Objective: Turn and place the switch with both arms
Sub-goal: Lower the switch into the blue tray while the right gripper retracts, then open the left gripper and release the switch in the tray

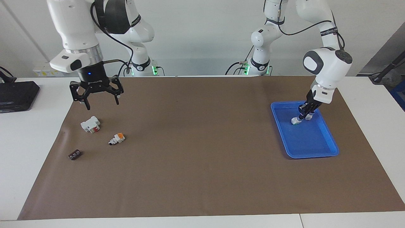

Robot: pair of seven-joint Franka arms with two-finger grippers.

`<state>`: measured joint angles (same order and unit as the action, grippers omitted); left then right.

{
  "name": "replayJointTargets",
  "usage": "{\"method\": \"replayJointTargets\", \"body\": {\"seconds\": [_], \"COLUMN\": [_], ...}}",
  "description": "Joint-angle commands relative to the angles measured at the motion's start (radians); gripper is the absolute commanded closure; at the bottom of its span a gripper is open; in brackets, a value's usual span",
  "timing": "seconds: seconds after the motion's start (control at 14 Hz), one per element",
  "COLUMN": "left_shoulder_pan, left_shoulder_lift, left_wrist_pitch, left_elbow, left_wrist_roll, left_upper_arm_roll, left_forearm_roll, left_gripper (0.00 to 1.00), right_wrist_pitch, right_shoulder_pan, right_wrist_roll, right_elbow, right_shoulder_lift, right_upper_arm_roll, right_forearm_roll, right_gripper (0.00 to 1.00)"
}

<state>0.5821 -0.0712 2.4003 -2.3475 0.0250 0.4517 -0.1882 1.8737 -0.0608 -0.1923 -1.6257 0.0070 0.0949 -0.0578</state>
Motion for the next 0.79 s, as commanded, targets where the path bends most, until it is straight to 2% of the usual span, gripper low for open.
{"method": "replayJointTargets", "body": {"seconds": [0.0,0.07,0.21,0.43,0.57,0.72], "left_shoulder_pan": [0.002,-0.001,-0.019,-0.079,-0.14,-0.191], "left_shoulder_lift": [-0.007,0.01,0.037,0.082,0.125,0.143], "left_wrist_pitch": [-0.042,-0.07,-0.142,-0.249,-0.347,-0.424], "left_elbow": [0.037,0.069,0.152,0.278,0.388,0.448], "left_wrist_roll": [-0.01,-0.01,-0.01,-0.001,0.004,0.004], "left_upper_arm_roll": [0.005,0.005,0.005,0.005,0.005,0.005], "left_forearm_roll": [0.016,0.016,0.016,0.088,0.153,0.182], "left_gripper": [0.27,0.2,0.16,0.16,0.16,0.16], "right_wrist_pitch": [-0.129,-0.18,-0.272,-0.355,-0.314,-0.304], "right_shoulder_pan": [0.044,0.035,0.03,0.045,0.062,0.076], "right_wrist_roll": [0.132,0.184,0.244,0.284,0.278,0.277], "right_elbow": [0.07,0.098,0.162,0.112,0.009,0.001], "right_shoulder_lift": [-0.009,-0.01,0.002,-0.027,-0.076,-0.082], "right_upper_arm_roll": [-0.076,-0.077,-0.083,-0.144,-0.15,-0.196], "right_forearm_roll": [-0.001,0.003,-0.005,0.022,0.027,0.013], "right_gripper": [0.0,0.0,0.0,0.0,0.0,0.0]}}
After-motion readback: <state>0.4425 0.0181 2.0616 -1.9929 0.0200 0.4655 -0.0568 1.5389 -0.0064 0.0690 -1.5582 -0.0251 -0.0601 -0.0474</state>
